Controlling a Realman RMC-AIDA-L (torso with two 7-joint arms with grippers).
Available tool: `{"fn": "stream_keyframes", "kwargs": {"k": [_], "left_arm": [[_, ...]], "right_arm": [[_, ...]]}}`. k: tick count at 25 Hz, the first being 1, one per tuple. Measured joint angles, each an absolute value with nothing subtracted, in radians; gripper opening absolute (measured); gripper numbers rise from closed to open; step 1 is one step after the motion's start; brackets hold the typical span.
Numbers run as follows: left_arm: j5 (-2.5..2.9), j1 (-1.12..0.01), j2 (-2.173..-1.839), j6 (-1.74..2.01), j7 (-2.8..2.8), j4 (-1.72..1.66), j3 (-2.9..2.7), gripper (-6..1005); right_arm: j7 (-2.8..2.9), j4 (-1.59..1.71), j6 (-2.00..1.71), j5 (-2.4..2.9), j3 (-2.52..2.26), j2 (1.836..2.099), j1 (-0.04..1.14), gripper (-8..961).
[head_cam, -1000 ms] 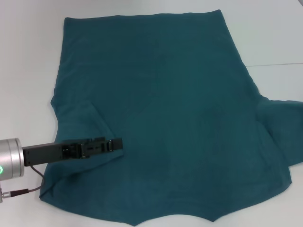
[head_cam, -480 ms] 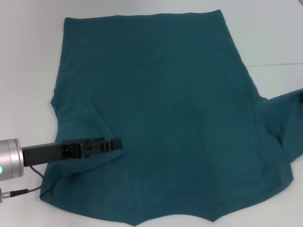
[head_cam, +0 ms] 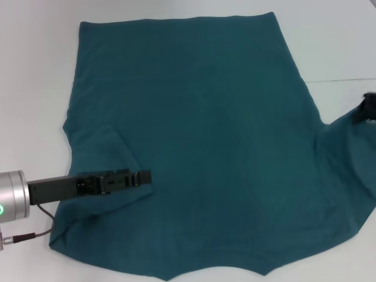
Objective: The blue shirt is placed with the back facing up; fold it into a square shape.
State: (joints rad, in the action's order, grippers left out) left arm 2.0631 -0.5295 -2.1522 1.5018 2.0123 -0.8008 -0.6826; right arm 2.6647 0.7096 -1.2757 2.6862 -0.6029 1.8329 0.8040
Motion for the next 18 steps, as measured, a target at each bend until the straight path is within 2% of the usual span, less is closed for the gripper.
{"fn": "stream_keyframes", "kwargs": {"k": [10, 18], "left_arm": [[2.063, -0.53, -2.155, 1.484, 2.013, -0.799, -0.683, 859], [2.062, -0.537, -2.159, 1.47, 2.017, -0.799, -0.683, 860]], "right_arm": [[2.665, 0.662, -1.269, 2.684, -0.704, 1.903, 0.877, 102], [2.715, 0.66, -1.231, 2.691, -0.727, 1.929, 0.938, 116]]}}
